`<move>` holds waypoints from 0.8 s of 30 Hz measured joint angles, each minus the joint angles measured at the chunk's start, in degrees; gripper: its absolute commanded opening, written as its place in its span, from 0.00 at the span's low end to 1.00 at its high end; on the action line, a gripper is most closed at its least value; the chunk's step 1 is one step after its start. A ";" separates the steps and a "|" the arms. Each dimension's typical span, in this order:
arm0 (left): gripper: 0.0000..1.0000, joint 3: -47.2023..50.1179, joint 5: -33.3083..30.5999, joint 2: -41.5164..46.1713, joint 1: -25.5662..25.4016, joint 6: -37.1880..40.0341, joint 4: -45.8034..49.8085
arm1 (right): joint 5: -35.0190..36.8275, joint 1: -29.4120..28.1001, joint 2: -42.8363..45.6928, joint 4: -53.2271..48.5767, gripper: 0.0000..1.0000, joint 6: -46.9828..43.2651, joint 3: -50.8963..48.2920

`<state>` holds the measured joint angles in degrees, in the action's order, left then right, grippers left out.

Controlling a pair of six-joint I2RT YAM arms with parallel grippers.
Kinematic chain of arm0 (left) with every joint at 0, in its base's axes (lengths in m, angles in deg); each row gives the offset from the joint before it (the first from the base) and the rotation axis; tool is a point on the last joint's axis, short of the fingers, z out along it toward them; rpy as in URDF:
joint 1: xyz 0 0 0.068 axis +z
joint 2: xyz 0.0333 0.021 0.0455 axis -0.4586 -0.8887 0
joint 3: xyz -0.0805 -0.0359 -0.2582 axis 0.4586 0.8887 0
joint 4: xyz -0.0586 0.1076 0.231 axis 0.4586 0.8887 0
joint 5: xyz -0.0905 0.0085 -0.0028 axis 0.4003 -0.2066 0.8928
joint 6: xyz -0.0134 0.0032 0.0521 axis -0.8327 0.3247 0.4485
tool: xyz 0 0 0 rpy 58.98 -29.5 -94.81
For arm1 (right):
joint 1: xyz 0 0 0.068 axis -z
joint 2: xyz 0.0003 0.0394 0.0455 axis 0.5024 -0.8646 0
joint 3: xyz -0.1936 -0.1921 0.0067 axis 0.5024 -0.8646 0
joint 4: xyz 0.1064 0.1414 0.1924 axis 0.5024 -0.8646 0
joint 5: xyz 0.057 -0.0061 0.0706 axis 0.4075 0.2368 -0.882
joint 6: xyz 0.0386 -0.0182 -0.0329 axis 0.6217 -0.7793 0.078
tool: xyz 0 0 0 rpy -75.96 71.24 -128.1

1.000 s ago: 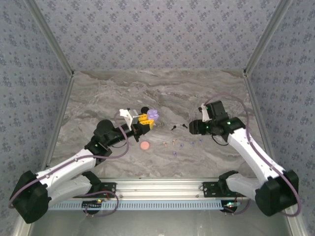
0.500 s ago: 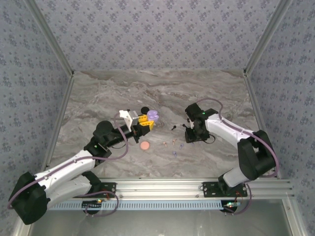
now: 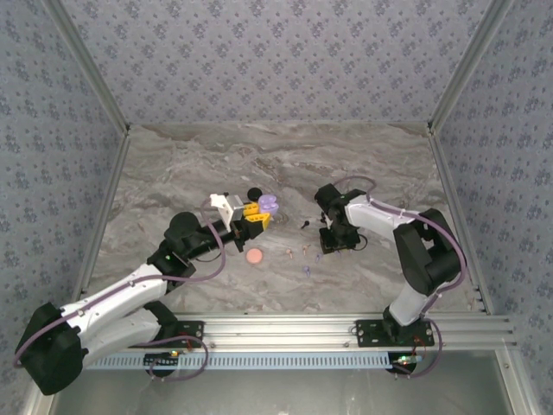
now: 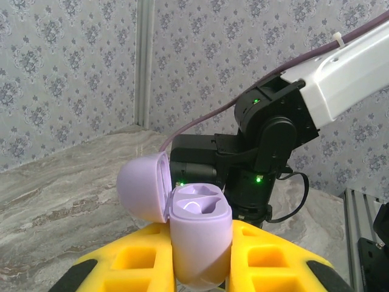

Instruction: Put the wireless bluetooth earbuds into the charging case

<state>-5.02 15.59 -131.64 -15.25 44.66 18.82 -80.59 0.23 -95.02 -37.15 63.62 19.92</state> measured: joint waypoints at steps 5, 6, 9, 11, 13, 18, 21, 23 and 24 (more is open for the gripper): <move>0.00 0.00 -0.04 0.02 0.00 0.24 0.04 | 0.42 0.00 -1.29 0.02 0.40 0.00 0.04; 0.00 0.00 -0.07 0.02 0.00 0.26 0.04 | 0.50 0.00 -1.55 0.02 0.40 -0.02 0.04; 0.00 0.00 -0.26 0.02 0.00 0.39 0.17 | 0.83 0.00 -1.73 -0.02 0.37 0.00 0.15; 0.00 0.00 -0.28 0.02 0.00 0.44 0.35 | 0.98 0.00 -1.81 -0.04 0.36 0.00 0.20; 0.00 0.00 -0.46 0.02 0.00 0.44 0.44 | 1.03 0.00 -1.90 -0.07 0.35 -0.02 0.26; 0.00 0.00 -0.46 0.02 0.00 0.44 0.46 | 1.42 0.00 -2.05 -0.11 0.28 -0.02 0.42; 0.00 0.00 -0.46 0.02 0.00 0.46 0.61 | 1.62 0.02 -2.05 -0.11 0.25 -0.02 0.46; 0.00 0.00 -0.46 0.02 0.00 0.48 0.96 | 1.86 0.02 -2.03 -0.11 0.24 -0.02 0.46; 0.00 0.00 -0.46 0.02 0.00 0.50 1.16 | 1.95 0.00 -1.92 -0.17 0.24 0.00 0.46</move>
<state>-5.02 15.14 -131.62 -15.25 45.16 19.98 -78.65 0.23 -96.95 -37.33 63.62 20.37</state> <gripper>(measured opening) 0.187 0.250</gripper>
